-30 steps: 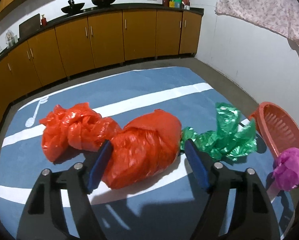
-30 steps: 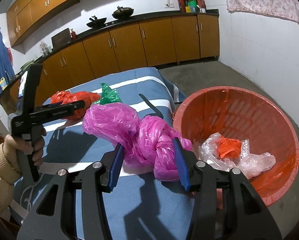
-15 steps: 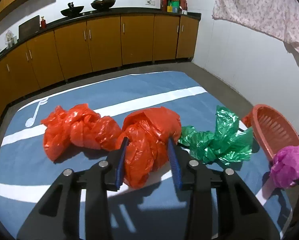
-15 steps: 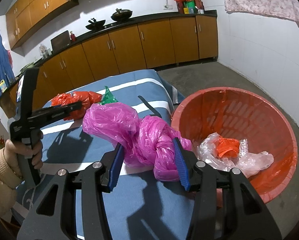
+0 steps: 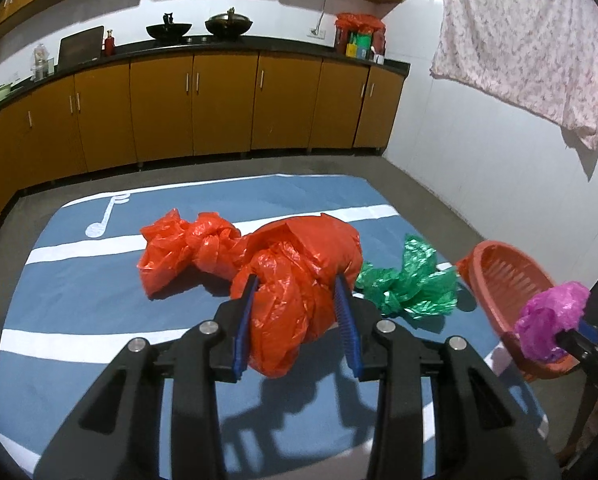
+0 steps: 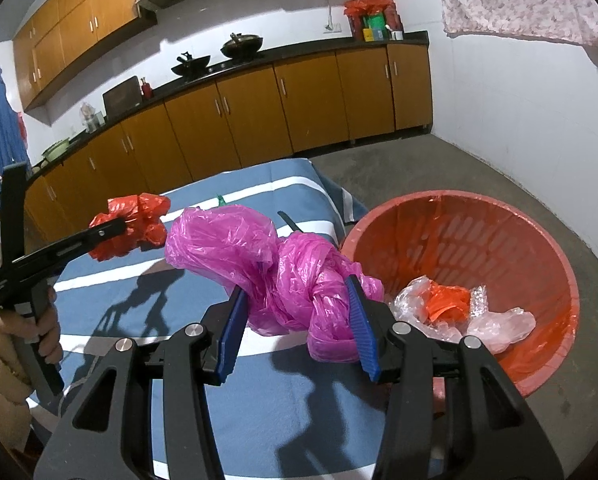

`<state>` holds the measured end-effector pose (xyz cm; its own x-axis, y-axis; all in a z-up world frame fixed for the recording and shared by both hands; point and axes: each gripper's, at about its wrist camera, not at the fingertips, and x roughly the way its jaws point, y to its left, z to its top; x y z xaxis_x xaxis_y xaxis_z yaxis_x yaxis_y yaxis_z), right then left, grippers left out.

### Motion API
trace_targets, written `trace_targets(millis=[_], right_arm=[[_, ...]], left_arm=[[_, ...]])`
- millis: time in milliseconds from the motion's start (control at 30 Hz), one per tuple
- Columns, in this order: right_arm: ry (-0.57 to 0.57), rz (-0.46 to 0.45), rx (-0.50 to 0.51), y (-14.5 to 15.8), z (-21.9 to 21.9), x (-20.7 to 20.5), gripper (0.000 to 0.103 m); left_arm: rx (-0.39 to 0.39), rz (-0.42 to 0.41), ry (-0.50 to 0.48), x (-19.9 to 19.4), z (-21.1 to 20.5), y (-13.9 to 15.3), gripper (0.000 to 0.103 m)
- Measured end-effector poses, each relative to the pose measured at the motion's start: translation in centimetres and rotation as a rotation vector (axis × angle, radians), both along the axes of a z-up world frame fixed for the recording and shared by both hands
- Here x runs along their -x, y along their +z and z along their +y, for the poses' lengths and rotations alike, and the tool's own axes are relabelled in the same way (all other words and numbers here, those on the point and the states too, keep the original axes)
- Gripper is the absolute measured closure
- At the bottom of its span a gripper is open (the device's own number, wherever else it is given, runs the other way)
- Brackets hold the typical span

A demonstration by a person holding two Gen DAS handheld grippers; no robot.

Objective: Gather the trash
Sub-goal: 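Carry the red bag and pink bag over the orange basket with both grippers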

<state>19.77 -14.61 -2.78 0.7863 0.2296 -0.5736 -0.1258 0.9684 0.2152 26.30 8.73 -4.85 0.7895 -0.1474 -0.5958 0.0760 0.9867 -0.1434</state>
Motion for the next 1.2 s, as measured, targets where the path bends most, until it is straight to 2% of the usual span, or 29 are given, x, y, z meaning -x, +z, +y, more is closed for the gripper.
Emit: trace_targets(millis=[300,600,900,1200], right_arm=[[-0.079,-0.038,0.014,1.3,-2.4,1.1,0.054],[-0.255,-0.044,0.044,2.0,-7.1,1.9,0.054],[-0.4,-0.059,0.031,2.4,-10.9,1.7,0.054],[-0.457,-0.074,-0.017,2.2,-13.3,0.9,0.054]], left_arm=[[0.039,-0.061,-0.079,2.1,-3.1,2.8,0.066],[0.061,-0.101,-0.198,3.1,-9.1,4.3,0.066],[0.084,-0.095,-0.314,2.7,-15.7,3.9,0.066],[0.093,-0.079,-0.395,1.5,-20.7,2.7,0.066]])
